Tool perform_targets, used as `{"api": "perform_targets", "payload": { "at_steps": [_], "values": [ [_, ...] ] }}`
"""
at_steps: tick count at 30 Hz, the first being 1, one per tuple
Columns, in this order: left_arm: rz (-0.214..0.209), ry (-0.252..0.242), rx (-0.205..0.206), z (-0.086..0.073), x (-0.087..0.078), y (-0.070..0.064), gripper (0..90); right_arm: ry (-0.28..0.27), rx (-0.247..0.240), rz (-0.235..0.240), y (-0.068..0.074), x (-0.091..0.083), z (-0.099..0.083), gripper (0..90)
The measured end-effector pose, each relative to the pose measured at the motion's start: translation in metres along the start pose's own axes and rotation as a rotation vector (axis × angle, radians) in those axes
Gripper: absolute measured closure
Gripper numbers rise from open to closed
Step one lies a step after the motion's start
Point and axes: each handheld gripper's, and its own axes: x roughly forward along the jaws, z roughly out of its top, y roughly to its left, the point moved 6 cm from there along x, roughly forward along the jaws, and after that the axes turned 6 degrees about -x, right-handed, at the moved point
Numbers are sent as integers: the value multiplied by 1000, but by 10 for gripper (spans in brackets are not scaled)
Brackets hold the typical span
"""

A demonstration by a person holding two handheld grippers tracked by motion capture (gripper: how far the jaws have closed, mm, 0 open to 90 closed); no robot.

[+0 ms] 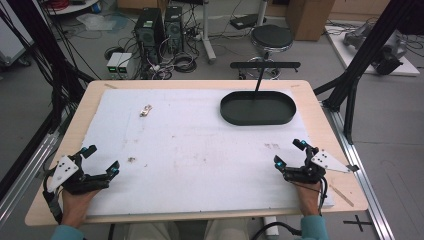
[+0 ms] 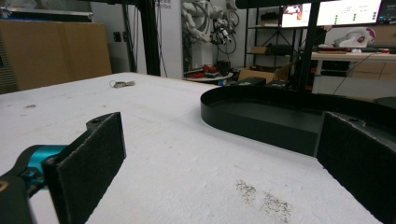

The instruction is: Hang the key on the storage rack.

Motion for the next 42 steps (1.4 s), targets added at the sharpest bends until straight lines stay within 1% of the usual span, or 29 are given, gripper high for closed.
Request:
{"api": "perform_targets", "payload": {
  "at_steps": [1,3,5,9,10,13,15,17,19,20,23,25,28,31,32,33,35,38,42],
  "values": [
    [1,-1,-3,0,0,0,17,-1,3,3,0,0,0,12],
    [2,3,4,0,0,0,17,0,7,3,0,0,0,11],
    [3,3,4,0,0,0,17,0,-5,-1,0,0,0,11],
    [7,6,-13,0,1,1,17,4,-10,1,1,0,0,11],
    [9,6,-14,0,0,1,17,1,-3,2,1,0,0,12],
    [9,4,-4,0,0,1,17,0,-6,-3,0,0,0,12],
    [10,5,-13,0,0,1,17,0,-7,-4,0,0,0,12],
    [15,14,-29,0,1,3,17,1,-4,-2,1,0,0,12],
    [27,31,-24,1,2,5,17,-1,-6,-5,0,0,0,12],
    [30,38,-29,1,2,7,17,0,0,-5,0,0,0,12],
    [16,77,-27,6,4,10,17,0,1,-3,0,0,0,12],
    [8,93,-19,14,7,12,17,-1,1,-3,0,0,0,12],
    [-5,104,-12,31,12,13,17,0,5,-2,0,0,0,11],
    [-14,127,12,50,20,15,17,0,5,-2,0,0,0,12],
    [-18,147,21,63,26,16,17,-1,5,-2,0,0,0,11],
    [-18,147,21,63,26,16,17,-1,5,-2,0,0,0,11],
    [-15,178,21,74,34,19,17,0,5,-2,0,0,0,12],
    [-8,209,28,90,46,23,17,-4,6,-3,-1,0,0,12],
    [-19,250,38,107,63,27,17,-4,13,-1,-1,0,0,12]
  ]
}}
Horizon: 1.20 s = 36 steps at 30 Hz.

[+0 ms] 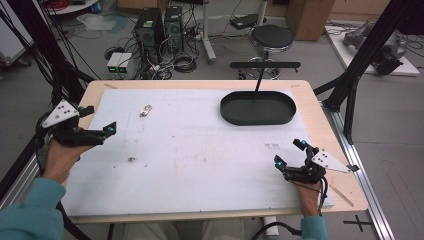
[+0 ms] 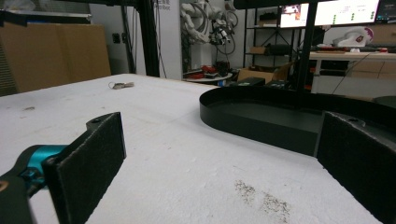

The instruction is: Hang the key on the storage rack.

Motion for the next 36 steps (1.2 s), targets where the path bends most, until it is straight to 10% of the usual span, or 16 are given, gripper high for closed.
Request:
{"api": "perform_targets", "payload": {
  "at_steps": [16,36],
  "values": [
    [39,219,74,40,60,19,17,0,1,-2,0,0,0,11],
    [73,537,101,24,140,36,17,-4,4,-8,-2,0,0,12]
  ]
}}
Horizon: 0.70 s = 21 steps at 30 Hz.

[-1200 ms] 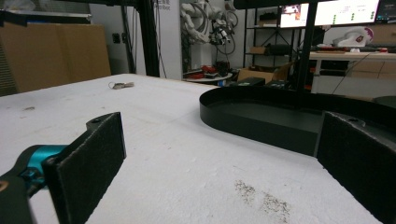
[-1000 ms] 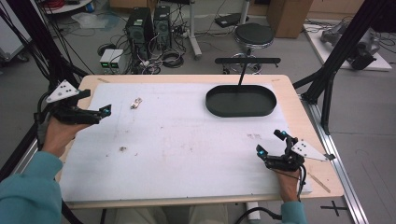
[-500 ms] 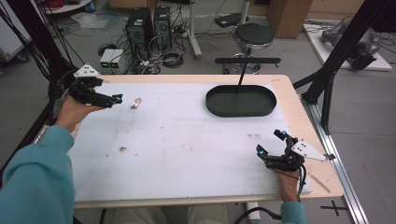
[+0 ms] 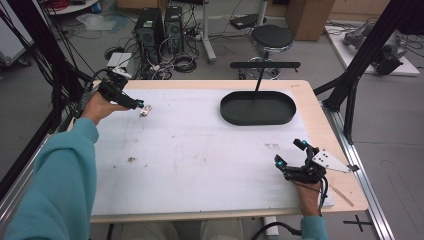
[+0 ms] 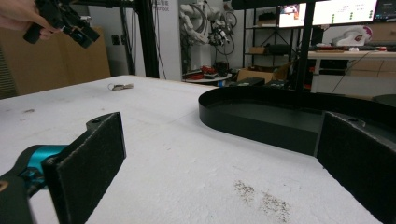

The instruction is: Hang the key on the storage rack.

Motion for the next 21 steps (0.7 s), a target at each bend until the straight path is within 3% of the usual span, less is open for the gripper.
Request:
{"api": "perform_targets", "payload": {
  "at_steps": [2,6,18,21],
  "values": [
    [-5,8,-20,0,5,1,17,-1,3,1,0,0,0,12],
    [12,76,-8,-8,18,3,18,-1,4,2,0,0,0,11],
    [22,156,-19,-18,47,6,20,-1,4,1,0,0,0,12],
    [16,182,-16,-21,54,5,80,-1,5,1,0,0,0,12]
  ]
}}
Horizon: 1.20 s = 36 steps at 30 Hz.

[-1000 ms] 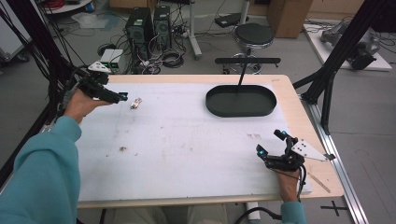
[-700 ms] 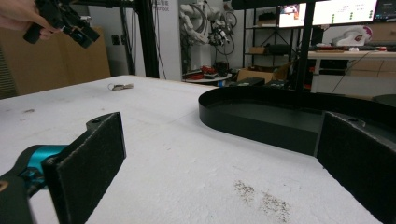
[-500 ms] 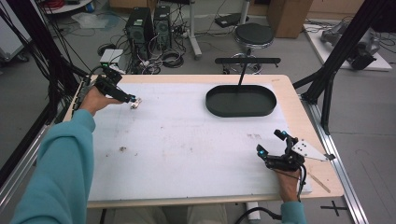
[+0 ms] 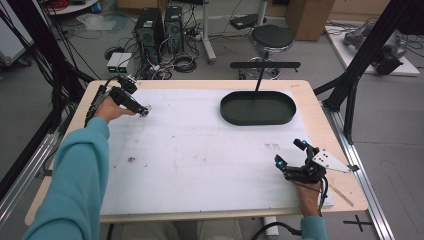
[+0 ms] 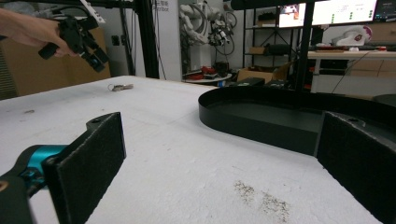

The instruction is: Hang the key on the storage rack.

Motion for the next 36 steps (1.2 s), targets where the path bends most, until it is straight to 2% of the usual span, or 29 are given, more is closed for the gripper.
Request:
{"api": "perform_targets", "payload": {
  "at_steps": [10,14,16,24,25,30,33,36],
  "values": [
    [10,62,-8,-5,15,-2,142,1,-2,-3,0,0,0,11],
    [0,83,-21,-6,17,-3,220,0,-4,-3,0,0,0,12],
    [9,94,-28,-7,19,-3,237,1,-2,-3,0,0,0,12],
    [33,124,-23,-9,25,-1,339,-3,-2,-3,0,0,0,12],
    [31,124,-31,-10,26,-1,351,-3,-1,-2,0,0,0,12],
    [37,135,-21,-11,29,-2,414,0,2,-4,0,0,0,12],
    [31,137,-29,-11,29,-3,496,-1,4,-2,0,0,0,12],
    [32,149,-25,-11,30,-3,528,-1,4,-3,0,0,0,12]
  ]
}}
